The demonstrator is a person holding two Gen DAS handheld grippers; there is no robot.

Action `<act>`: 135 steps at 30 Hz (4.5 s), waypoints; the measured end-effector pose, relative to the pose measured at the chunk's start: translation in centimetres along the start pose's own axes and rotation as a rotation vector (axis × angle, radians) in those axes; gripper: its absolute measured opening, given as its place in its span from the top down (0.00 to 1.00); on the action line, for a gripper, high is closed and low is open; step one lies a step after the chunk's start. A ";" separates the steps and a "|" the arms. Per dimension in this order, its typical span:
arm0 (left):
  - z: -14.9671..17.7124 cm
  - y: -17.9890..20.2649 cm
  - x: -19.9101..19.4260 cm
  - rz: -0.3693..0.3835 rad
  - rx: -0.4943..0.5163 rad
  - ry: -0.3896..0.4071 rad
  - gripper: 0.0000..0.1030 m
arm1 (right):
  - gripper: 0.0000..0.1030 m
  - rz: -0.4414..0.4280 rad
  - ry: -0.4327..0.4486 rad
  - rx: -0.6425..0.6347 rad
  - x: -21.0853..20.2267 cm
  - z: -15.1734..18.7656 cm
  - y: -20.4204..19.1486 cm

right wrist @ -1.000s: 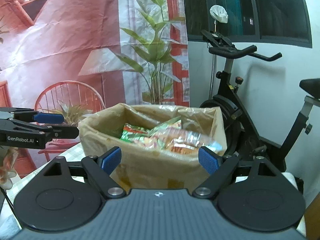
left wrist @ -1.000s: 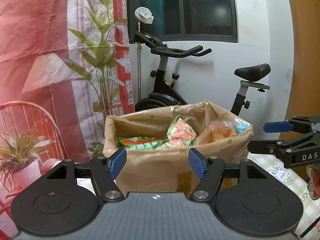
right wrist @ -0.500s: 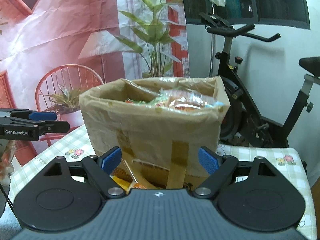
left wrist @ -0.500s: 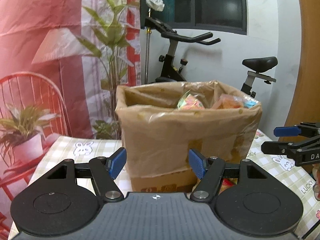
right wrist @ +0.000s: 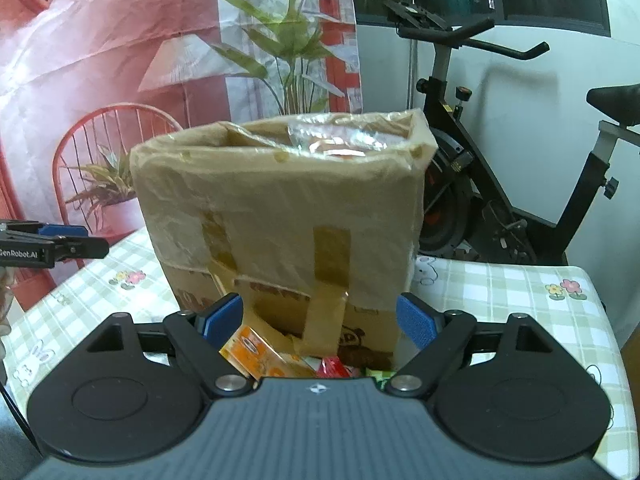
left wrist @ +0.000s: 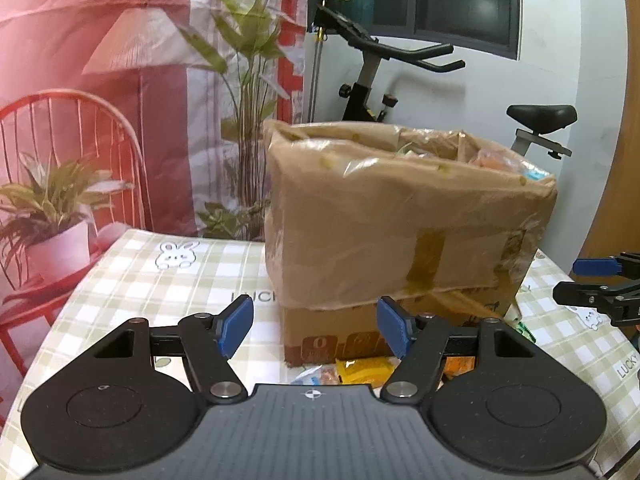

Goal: Organize snacks
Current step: 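Move both tools back down to the snack pile, then grasp the green cake packet with the right tool while the left tool grasps the black round snack, then carry both packets over the box and open both tools to release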

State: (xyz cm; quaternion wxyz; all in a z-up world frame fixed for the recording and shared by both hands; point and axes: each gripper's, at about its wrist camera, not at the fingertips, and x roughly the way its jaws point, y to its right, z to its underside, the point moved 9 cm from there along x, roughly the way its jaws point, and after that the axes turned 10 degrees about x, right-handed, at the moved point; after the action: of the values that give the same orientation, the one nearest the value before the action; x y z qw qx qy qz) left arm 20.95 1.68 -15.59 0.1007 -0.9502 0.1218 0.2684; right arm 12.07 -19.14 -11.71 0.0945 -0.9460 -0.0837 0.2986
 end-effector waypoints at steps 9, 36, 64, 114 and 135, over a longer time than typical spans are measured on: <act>2.3 -1.1 3.0 0.011 -0.015 -0.058 0.32 | 0.22 0.022 -0.071 -0.025 2.4 2.8 2.3; 6.7 -0.1 7.5 0.050 -0.035 -0.179 0.32 | 0.33 0.171 -0.260 0.043 10.4 6.8 8.5; 10.6 0.2 6.6 0.104 -0.122 -0.245 0.33 | 0.48 0.079 -0.316 0.071 4.5 8.7 4.9; -0.3 0.0 0.2 -0.010 -0.038 0.077 0.52 | 0.62 0.103 0.114 0.084 -2.9 -0.8 3.6; -13.3 1.9 7.1 0.035 0.034 0.116 0.48 | 0.60 -0.052 0.119 -0.106 8.1 -13.0 -6.6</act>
State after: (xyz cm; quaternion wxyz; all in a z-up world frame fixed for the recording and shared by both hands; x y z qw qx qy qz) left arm 32.68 -4.80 -8.54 0.1050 -0.9601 0.1484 0.2127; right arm 25.51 -12.64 -4.24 0.0570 -0.9632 -0.1181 0.2345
